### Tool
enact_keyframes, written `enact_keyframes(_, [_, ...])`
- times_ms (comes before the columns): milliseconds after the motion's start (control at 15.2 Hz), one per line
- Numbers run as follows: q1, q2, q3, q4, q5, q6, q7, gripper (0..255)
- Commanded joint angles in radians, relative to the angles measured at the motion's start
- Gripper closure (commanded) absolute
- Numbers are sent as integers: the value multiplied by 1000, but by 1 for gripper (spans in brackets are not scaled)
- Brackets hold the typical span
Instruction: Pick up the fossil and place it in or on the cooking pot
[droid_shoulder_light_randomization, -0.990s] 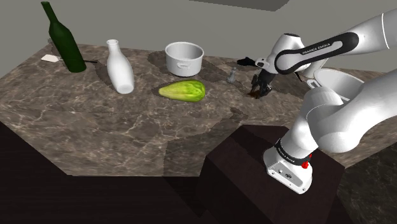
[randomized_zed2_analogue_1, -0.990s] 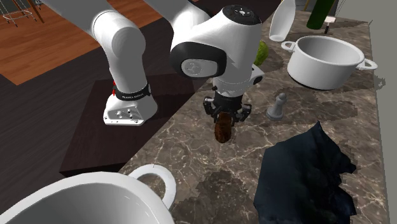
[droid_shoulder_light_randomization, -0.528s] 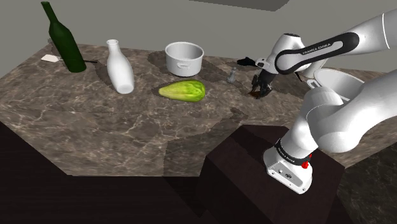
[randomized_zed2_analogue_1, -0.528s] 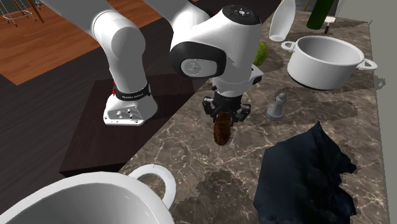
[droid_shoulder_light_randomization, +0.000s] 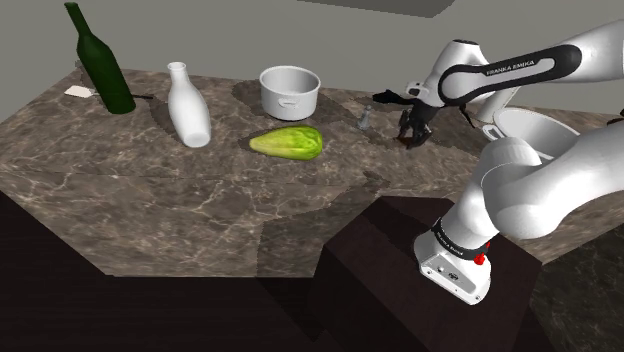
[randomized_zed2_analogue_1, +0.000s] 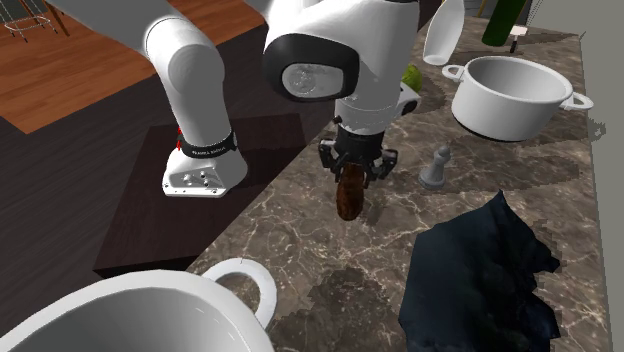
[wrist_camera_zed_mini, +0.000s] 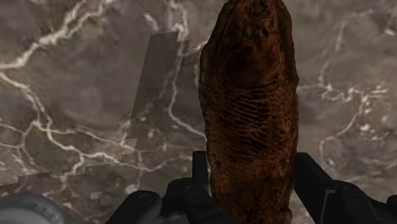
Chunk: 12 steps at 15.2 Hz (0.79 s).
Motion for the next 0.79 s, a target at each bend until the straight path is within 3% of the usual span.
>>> enact_keyframes(0, [-19,-24,35,8,9,-38,3,255])
enact_keyframes(726, [-78,-128,184,72,68,-224,9,255])
